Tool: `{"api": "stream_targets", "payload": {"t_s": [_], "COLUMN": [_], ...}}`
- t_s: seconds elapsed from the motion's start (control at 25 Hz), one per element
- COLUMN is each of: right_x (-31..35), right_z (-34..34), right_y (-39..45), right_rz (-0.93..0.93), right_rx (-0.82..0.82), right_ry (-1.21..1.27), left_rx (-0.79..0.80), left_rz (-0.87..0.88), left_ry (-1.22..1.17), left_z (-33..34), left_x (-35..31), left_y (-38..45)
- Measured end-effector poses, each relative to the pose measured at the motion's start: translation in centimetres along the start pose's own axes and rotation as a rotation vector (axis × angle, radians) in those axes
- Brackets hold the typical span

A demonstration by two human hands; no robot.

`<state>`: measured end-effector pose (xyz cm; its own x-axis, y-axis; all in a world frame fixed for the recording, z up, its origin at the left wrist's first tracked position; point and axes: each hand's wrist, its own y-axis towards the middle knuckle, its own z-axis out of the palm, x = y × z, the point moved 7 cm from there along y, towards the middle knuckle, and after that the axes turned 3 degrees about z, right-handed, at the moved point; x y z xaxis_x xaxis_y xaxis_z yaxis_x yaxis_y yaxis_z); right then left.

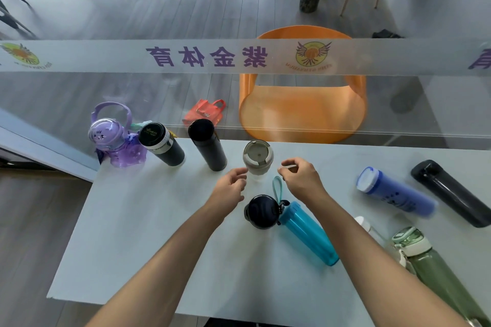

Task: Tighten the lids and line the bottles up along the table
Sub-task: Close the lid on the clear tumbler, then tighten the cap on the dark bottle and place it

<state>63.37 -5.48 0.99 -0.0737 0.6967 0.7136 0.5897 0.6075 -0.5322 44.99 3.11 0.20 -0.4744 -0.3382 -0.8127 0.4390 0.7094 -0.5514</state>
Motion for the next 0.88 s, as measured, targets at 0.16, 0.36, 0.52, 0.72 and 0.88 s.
{"api": "stream_targets", "payload": {"t_s": [0.16,0.36,0.52,0.72,0.88], "right_x": [-4.3,-6.5,-6.1,-4.7,-2.9], "right_z": [0.1,3.2,3.9,1.9,-2.2], "right_y": [-4.8,-10.3,-11.4,-11.2,-10.2], "right_rz": [0.110,0.160,0.038,-0.007,-0.086], "right_rx": [-0.079,-0.002,-0.032,-0.067,-0.121], "right_ry": [0.033,0.199,0.190,0.268,0.308], "left_rx": [0.090,0.186,0.153,0.102,0.104], "left_rz": [0.049,0.118,0.198,0.259,0.274], "left_ry": [0.001,0.041,0.066,0.011,-0.025], "left_z": [0.6,2.0,1.5,1.1,3.3], "left_x": [1.8,2.7,3.2,1.4,-2.0], "left_y": [-2.8,-5.1,-6.3,-7.4,-7.0]}}
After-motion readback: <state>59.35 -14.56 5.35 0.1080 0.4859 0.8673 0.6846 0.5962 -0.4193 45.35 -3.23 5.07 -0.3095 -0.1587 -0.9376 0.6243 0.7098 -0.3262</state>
